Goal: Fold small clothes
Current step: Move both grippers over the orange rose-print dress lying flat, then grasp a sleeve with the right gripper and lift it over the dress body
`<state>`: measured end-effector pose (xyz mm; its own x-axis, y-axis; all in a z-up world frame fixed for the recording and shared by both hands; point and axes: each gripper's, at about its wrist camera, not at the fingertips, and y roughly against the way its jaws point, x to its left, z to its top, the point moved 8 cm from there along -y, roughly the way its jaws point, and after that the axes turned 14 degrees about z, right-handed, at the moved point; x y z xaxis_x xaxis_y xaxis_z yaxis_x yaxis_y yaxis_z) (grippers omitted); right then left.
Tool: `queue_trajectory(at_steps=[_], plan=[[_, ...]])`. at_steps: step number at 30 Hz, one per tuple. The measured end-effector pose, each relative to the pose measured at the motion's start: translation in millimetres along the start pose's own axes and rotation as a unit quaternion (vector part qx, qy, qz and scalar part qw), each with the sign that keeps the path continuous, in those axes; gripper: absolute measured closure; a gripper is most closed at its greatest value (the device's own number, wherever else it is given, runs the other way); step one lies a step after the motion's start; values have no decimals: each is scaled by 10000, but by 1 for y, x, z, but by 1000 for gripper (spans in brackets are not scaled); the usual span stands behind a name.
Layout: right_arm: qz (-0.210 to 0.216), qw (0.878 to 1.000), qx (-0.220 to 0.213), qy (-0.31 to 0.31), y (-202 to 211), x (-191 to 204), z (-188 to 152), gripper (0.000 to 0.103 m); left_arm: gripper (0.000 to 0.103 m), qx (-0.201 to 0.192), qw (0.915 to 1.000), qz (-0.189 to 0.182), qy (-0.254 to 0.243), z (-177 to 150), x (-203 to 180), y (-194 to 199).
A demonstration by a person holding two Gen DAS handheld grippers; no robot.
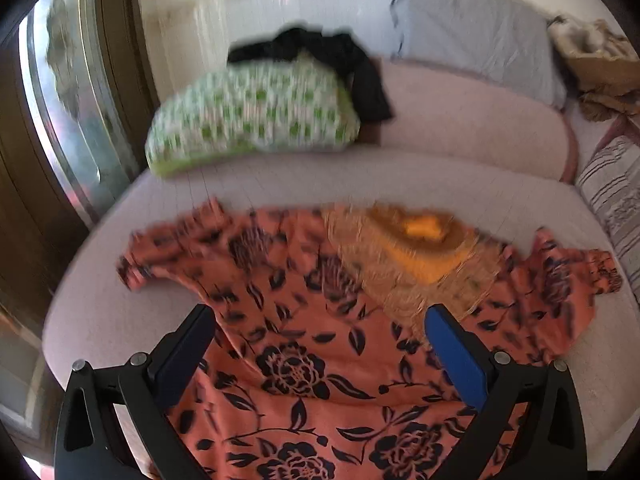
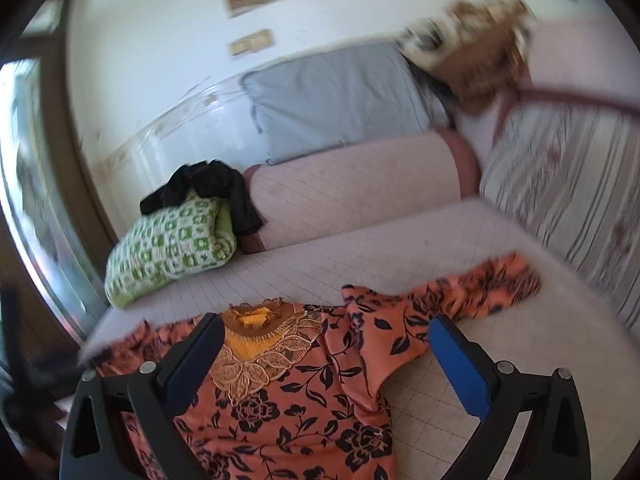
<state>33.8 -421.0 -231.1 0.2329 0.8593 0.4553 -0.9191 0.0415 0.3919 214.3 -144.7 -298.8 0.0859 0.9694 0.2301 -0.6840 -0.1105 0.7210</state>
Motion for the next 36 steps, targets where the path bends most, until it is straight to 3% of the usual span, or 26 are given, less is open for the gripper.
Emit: queue_trajectory(at_steps=[3, 6, 8, 11, 14, 16, 21, 23, 26, 31, 33, 35, 36], plan=[[51, 9889, -122, -1483, -12, -88, -1, 0, 0, 325, 9993, 193, -75, -27, -7, -49], [269, 9485, -355, -3136, -22, -167, -14, 1, 0, 610, 9973, 288, -297, -44, -16, -79], [454, 9220, -518, -3810, -30, -203, -20, 2, 0, 797, 9960, 179, -364, -47, -23, -91], [665, 8883, -606, -4503, -48, -238, -28, 11, 0, 707, 9963, 244, -417, -45, -26, -97], [810, 8640, -697, -4919, -69, -258, -28, 16, 0, 569, 9969, 177, -505, -43, -34, -98], [806, 8686, -636, -4848, -84, -261, -21, 17, 0, 573, 9968, 103, -539, -42, -41, -98], [187, 9157, -468, -3987, -110, -260, 13, 18, 0, 586, 9958, 110, -700, -41, -54, -103], [103, 9198, -462, -3894, -118, -267, 21, 23, 0, 614, 9954, 79, -725, -41, -58, -106], [-32, 9156, -353, -4005, -131, -280, 22, 26, 0, 644, 9953, 26, -727, -40, -61, -107], [-362, 9173, 29, -3965, -152, -298, 13, 66, 0, 630, 9954, -32, -727, -38, -66, -107], [-584, 9253, 266, -3738, -152, -296, 12, 86, 0, 660, 9951, -28, -732, -37, -68, -109], [-439, 9264, 388, -3720, -154, -287, 14, 99, 0, 691, 9954, -53, -660, -35, -68, -109], [-276, 9272, 357, -3718, -156, -280, 19, 98, 0, 688, 9957, -75, -618, -33, -67, -108]])
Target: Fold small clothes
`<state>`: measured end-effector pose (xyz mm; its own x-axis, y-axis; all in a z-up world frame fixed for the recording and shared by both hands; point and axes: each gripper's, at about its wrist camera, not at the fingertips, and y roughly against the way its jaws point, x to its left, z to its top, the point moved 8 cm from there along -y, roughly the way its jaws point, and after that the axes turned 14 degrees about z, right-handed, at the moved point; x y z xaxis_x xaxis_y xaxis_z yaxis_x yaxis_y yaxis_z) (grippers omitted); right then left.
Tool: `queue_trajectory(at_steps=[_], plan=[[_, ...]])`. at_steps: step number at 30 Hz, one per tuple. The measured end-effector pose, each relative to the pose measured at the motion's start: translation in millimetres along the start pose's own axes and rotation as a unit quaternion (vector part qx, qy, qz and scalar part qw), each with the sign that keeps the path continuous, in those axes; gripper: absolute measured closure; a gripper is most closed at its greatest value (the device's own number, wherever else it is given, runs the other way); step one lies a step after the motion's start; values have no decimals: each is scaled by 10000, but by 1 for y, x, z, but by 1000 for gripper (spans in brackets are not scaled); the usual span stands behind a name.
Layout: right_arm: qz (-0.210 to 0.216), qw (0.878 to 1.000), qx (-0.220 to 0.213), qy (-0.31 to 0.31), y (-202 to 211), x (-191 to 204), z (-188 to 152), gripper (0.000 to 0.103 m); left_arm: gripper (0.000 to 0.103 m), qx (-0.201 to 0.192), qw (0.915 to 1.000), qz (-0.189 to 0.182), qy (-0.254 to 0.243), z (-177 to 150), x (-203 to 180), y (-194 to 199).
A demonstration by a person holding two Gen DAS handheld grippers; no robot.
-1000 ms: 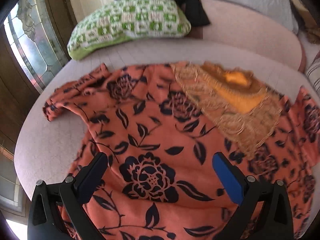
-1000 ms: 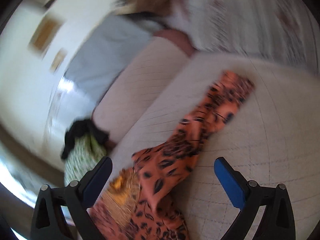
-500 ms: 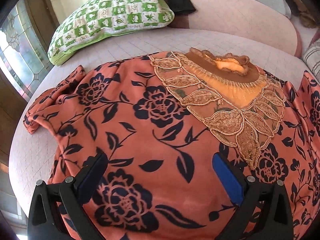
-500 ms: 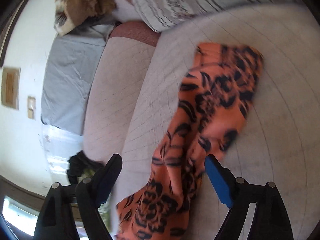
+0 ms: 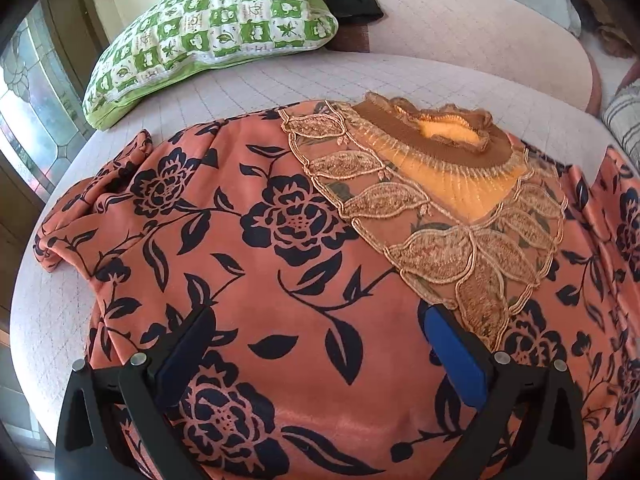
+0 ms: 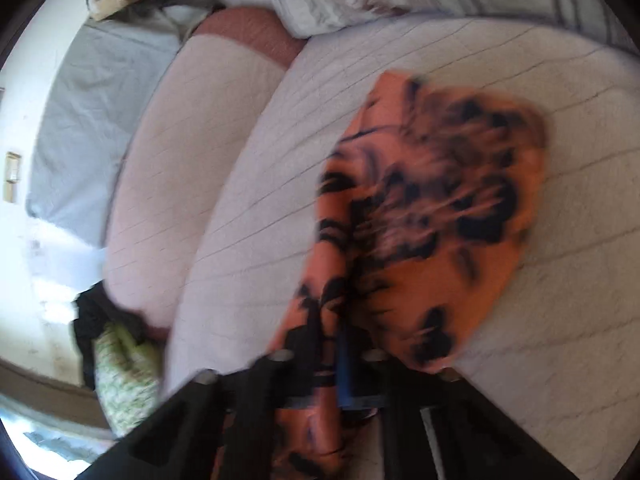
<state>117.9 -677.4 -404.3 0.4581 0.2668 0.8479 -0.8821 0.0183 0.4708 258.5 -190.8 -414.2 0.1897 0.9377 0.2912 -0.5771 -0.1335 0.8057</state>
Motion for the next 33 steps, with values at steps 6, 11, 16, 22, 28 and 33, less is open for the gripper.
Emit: queue_trajectory(at_steps=[6, 11, 16, 22, 28, 33], plan=[[983, 9883, 75, 1164, 9, 105, -29, 98, 0, -165, 9991, 86, 382, 13, 24, 7], [1867, 9506, 892, 2314, -1, 209, -122, 98, 0, -173, 9949, 291, 950, 19, 72, 3], [1863, 8805, 2381, 3651, -28, 254, -268, 97, 0, -61, 9828, 611, 1745, 15, 140, -10], [1347, 8464, 3690, 3596, -47, 213, -363, 95, 0, 94, 9673, 309, 2516, 8, 175, -18], [1151, 8915, 3116, 3081, -12, 181, -330, 94, 0, -92, 9765, -252, 2137, 26, 141, -14], [893, 9274, 2949, 2122, -8, 149, -299, 94, 0, -297, 9821, -904, 1624, 64, 103, -11]])
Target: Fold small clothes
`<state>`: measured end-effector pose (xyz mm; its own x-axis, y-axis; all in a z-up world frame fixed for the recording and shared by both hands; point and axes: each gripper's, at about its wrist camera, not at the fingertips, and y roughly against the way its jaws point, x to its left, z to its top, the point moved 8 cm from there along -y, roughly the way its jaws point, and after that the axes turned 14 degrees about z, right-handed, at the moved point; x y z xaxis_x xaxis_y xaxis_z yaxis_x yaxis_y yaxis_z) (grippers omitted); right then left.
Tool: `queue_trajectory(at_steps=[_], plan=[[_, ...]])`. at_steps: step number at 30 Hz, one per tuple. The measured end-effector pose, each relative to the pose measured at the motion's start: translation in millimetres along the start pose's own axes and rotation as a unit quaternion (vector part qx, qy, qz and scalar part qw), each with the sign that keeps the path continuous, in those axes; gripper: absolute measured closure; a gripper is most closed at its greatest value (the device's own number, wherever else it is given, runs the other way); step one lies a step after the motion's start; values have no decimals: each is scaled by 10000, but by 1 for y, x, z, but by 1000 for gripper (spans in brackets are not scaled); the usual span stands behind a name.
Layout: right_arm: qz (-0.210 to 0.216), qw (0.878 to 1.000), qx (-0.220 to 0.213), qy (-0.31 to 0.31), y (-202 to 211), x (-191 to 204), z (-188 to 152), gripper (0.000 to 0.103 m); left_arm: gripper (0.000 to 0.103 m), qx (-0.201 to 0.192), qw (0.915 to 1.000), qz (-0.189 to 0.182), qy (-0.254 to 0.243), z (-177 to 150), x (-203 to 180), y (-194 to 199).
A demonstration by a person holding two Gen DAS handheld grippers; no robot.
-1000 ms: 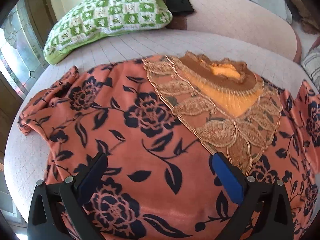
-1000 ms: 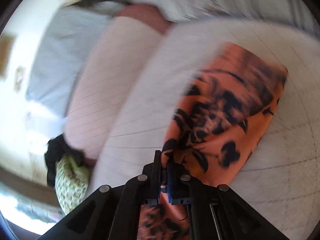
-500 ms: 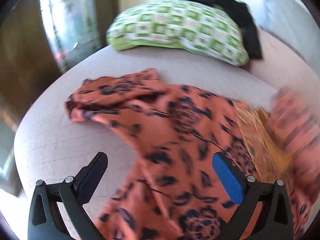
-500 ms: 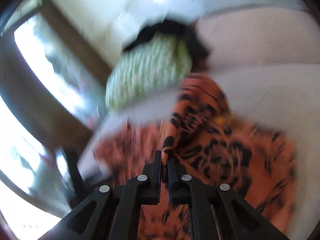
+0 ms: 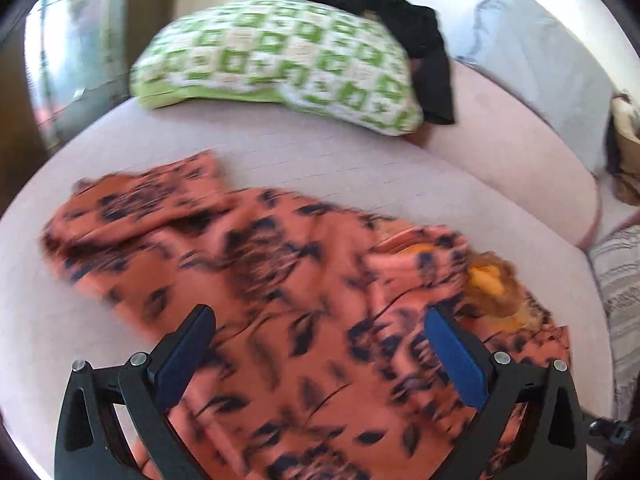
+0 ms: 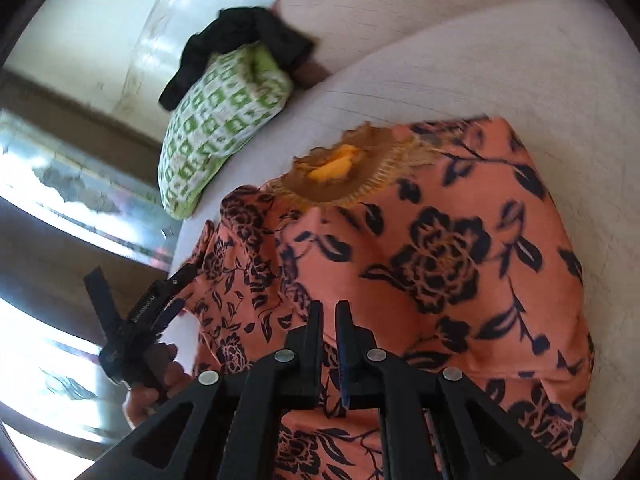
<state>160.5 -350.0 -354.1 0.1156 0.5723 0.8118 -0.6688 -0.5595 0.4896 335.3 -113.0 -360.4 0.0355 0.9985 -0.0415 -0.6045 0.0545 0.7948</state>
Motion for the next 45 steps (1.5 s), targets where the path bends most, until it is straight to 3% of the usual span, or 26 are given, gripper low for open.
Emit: queue_trajectory(at_steps=[4, 6, 12, 17, 19, 22, 23, 24, 25, 31, 37, 39, 41, 45], plan=[[99, 9996, 7, -248, 2, -12, -1, 94, 0, 288, 9994, -125, 167, 16, -18, -26], [79, 9995, 60, -289, 1, -18, -3, 94, 0, 470, 9979, -382, 241, 18, -31, -31], [-75, 9993, 131, -354, -12, -36, 4, 94, 0, -77, 9959, -877, 189, 39, -61, 5], [-175, 9991, 187, -335, -17, -42, 5, 94, 0, 173, 9971, -728, -146, 27, -75, -13], [-232, 9990, 217, -330, -17, -44, 3, 94, 10, 168, 9971, -691, -287, 25, -81, -19], [-349, 9987, 205, -320, -17, -49, 3, 94, 54, 368, 9960, -569, -578, 17, -88, -31], [-349, 9986, 199, -353, -17, -51, 2, 94, 76, 484, 9950, -582, -653, 12, -89, -37], [-333, 9985, 190, -390, -16, -52, 2, 94, 89, 598, 9940, -630, -671, 7, -89, -40], [-324, 9985, 183, -413, -16, -53, 2, 94, 94, 687, 9935, -636, -652, 3, -87, -43], [-380, 9983, 185, -409, -20, -53, 2, 94, 96, 437, 9947, -852, -371, 12, -72, -26], [-450, 9980, 168, -399, -23, -54, 5, 94, 97, 5, 9923, -1238, -43, 39, -49, 18], [-418, 9982, 118, -417, -22, -54, 8, 94, 97, -37, 9927, -1207, 10, 50, -42, 35], [-429, 9982, 8, -414, -19, -55, 11, 94, 97, 13, 9926, -1212, 41, 57, -37, 49], [-678, 9968, -229, -362, -13, -57, 18, 94, 96, 522, 9928, -1079, 69, 61, -18, 62]])
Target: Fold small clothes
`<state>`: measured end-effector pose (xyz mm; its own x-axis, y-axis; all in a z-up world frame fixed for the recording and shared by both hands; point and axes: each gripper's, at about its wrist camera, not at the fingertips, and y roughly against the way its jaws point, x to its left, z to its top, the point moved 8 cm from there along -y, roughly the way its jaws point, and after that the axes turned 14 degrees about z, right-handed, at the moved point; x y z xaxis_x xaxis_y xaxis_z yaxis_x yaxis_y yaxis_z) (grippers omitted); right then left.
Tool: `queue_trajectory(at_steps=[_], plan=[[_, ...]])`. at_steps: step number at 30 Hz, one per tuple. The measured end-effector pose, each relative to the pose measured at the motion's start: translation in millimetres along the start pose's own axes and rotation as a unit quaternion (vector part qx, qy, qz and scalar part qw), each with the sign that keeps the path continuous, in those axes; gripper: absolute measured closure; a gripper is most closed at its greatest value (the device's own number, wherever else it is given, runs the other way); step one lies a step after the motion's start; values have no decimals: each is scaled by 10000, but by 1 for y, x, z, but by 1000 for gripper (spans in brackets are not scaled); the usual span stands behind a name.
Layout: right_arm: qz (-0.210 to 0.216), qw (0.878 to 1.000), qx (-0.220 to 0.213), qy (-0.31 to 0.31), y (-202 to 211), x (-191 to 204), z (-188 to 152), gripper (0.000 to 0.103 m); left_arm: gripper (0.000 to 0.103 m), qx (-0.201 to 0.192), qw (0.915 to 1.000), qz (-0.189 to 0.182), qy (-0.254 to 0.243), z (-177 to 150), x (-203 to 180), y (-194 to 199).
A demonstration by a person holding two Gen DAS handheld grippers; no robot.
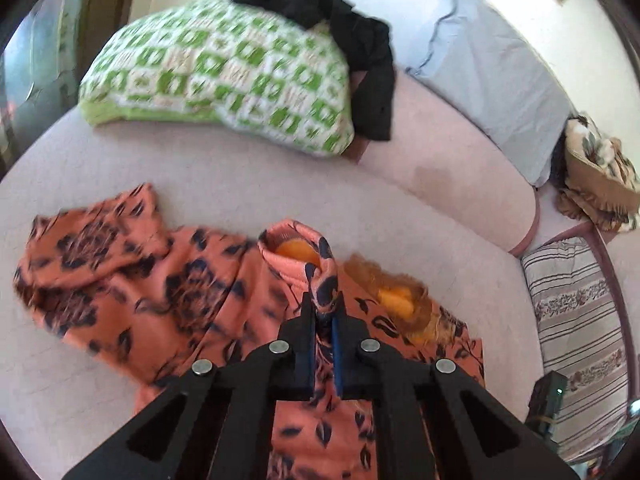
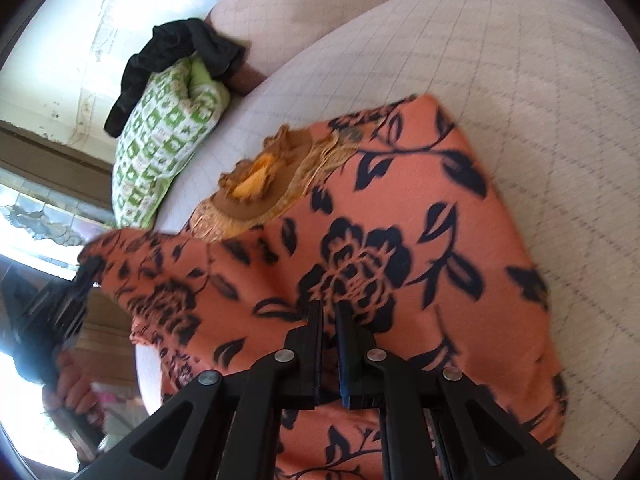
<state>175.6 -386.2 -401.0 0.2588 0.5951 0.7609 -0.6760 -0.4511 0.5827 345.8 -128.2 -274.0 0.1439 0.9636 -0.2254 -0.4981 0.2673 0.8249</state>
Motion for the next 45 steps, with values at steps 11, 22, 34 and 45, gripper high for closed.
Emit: queue_trajectory(at_steps=[11, 22, 34, 45], plan=[[161, 9980, -301, 532, -8, 29, 12, 94, 92, 43, 9963, 780, 353, 8, 81, 38], [125, 9934, 686, 914, -72, 50, -22, 94, 49, 1637, 9827, 860, 29, -55, 56, -86], [554, 9929, 481, 941, -73, 62, -22, 36, 33, 155, 9723, 1591, 1704, 4, 171, -17], [1493, 9827, 288, 1062, -63, 85, -23, 34, 32, -298, 9039, 1551, 3974, -10, 276, 12]])
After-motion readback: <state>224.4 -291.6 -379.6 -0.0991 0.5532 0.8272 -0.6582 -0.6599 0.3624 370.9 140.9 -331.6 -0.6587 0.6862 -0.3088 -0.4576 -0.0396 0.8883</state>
